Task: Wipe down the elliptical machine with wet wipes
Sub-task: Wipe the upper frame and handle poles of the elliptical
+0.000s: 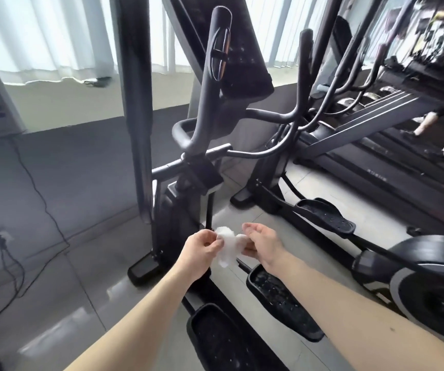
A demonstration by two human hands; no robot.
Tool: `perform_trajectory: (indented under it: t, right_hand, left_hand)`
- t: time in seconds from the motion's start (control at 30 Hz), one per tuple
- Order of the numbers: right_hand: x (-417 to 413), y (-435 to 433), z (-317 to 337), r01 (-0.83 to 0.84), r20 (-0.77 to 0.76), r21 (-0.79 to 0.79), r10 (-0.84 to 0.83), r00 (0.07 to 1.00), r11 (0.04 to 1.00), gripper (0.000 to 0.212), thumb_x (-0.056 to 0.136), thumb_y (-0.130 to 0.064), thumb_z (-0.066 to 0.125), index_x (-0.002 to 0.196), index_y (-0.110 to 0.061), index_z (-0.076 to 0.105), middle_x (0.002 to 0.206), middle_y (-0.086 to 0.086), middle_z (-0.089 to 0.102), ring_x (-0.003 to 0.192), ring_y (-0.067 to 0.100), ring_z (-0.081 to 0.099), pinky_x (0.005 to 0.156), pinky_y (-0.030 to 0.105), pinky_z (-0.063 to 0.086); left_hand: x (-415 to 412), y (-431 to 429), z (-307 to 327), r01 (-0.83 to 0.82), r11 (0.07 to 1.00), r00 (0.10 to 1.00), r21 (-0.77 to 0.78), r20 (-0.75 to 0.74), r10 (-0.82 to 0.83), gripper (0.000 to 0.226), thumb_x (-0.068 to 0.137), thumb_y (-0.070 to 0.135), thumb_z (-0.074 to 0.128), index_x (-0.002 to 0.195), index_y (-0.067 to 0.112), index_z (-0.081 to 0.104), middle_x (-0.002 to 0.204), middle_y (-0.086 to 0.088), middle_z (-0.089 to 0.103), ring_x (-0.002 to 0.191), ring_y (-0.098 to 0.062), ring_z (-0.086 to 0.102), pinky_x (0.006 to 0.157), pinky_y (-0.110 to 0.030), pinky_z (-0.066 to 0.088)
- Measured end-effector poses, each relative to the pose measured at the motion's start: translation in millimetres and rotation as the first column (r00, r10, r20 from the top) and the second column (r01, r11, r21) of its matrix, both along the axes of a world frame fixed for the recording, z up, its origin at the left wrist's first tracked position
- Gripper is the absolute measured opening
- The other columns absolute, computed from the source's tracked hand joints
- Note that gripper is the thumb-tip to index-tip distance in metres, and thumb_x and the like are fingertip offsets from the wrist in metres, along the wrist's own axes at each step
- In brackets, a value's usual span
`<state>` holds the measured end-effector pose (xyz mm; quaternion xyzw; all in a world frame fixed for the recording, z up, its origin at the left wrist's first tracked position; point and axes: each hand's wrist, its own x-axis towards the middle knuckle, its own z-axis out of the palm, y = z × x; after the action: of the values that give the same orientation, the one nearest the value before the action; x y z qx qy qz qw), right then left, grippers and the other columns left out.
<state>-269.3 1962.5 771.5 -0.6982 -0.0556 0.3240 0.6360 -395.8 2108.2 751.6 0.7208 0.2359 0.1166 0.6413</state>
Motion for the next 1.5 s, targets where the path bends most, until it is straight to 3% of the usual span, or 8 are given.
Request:
perform_trajectory:
  t: [0.13, 0.27, 0.4, 0.5, 0.8, 1.07, 1.3, 1.5]
  right_hand:
    - [3, -9, 4, -0.27, 0.118, -0.095, 0.28, 0.953, 0.958, 0.04, 0.087, -0.026, 0.082, 0.122, -0.028, 0.063, 0.106, 0.009, 0.077, 0.099, 0.021, 0.075, 0.089, 0.037, 0.061]
    - [27, -19, 3, -0.305, 0.284, -0.234, 0.365, 0.886, 0.923, 0.018, 0.084, -0.012, 0.083, 0.099, -0.021, 0.079, 0.082, -0.01, 0.076, 0.081, 0.004, 0.07, 0.086, 0.025, 0.058]
    - [66, -27, 12, -0.223, 0.353, -0.263, 0.309, 0.883, 0.939, 0.02, 0.079, -0.028, 0.089, 0.089, -0.017, 0.076, 0.087, -0.017, 0.072, 0.081, -0.002, 0.068, 0.08, 0.016, 0.052]
    - [104, -38, 29, -0.239, 0.338, -0.13, 0.27, 0.902, 0.962, 0.023, 0.083, -0.024, 0.086, 0.094, -0.006, 0.077, 0.118, -0.007, 0.072, 0.107, 0.007, 0.07, 0.094, 0.02, 0.053]
    - [222, -64, 81, -0.181, 0.157, 0.162, 0.156, 0.975, 0.97, 0.009, 0.097, -0.004, 0.067, 0.099, -0.003, 0.058, 0.091, 0.015, 0.066, 0.081, 0.025, 0.069, 0.079, 0.052, 0.063]
    - [307, -46, 152, 0.11, 0.189, 0.313, -0.175, 0.966, 0.943, 0.013, 0.095, 0.005, 0.065, 0.095, -0.005, 0.057, 0.092, 0.013, 0.071, 0.08, 0.023, 0.074, 0.066, 0.039, 0.064]
    - [351, -17, 246, 0.25, 0.368, 0.351, -0.379, 0.849, 0.902, 0.01, 0.076, -0.019, 0.078, 0.082, -0.016, 0.071, 0.084, 0.003, 0.075, 0.084, 0.023, 0.073, 0.084, 0.043, 0.063]
    - [352, 36, 315, 0.292, 0.741, 0.251, -0.377, 0.556, 0.923, 0.014, 0.095, -0.018, 0.064, 0.093, -0.022, 0.077, 0.096, -0.003, 0.076, 0.09, 0.018, 0.071, 0.077, 0.025, 0.058]
  left_hand:
    - [15, -10, 5, 0.082, 0.994, 0.997, 0.077, -0.015, -0.081, 0.007, 0.092, 0.017, 0.074, 0.087, 0.02, 0.07, 0.084, 0.003, 0.073, 0.073, -0.006, 0.067, 0.066, -0.016, 0.051]
    - [46, -14, 8, 0.071, 0.966, 0.997, 0.248, 0.006, -0.075, 0.011, 0.088, 0.026, 0.078, 0.083, 0.028, 0.068, 0.11, 0.007, 0.062, 0.097, -0.007, 0.062, 0.085, -0.02, 0.05]
    - [85, -24, 18, 0.025, 0.968, 0.999, 0.25, 0.026, -0.032, 0.01, 0.085, 0.026, 0.078, 0.081, 0.032, 0.071, 0.126, 0.013, 0.06, 0.106, -0.009, 0.058, 0.09, -0.028, 0.05]
    - [122, -34, 33, -0.032, 0.99, 0.998, 0.138, 0.049, 0.025, 0.005, 0.089, 0.02, 0.077, 0.089, 0.019, 0.072, 0.094, 0.004, 0.074, 0.077, -0.006, 0.067, 0.066, -0.019, 0.051]
    - [253, -70, 95, -0.139, 0.976, 0.983, 0.17, 0.14, 0.115, 0.014, 0.091, 0.024, 0.076, 0.101, 0.021, 0.068, 0.091, 0.001, 0.073, 0.08, -0.013, 0.07, 0.069, -0.025, 0.057]
    - [344, -57, 181, -0.267, 0.934, 0.94, 0.238, 0.276, 0.198, 0.018, 0.097, 0.022, 0.066, 0.115, 0.02, 0.064, 0.1, 0.002, 0.073, 0.08, -0.012, 0.072, 0.07, -0.019, 0.054]
    - [393, -25, 270, -0.456, 0.839, 0.846, 0.296, 0.437, 0.306, 0.03, 0.101, 0.018, 0.059, 0.131, 0.017, 0.059, 0.118, 0.006, 0.062, 0.103, -0.012, 0.06, 0.089, -0.02, 0.042]
    - [413, 6, 326, -0.506, 0.707, 0.809, 0.494, 0.556, 0.191, 0.051, 0.102, 0.007, 0.05, 0.152, 0.019, 0.044, 0.148, 0.003, 0.044, 0.127, -0.016, 0.05, 0.099, -0.023, 0.038]
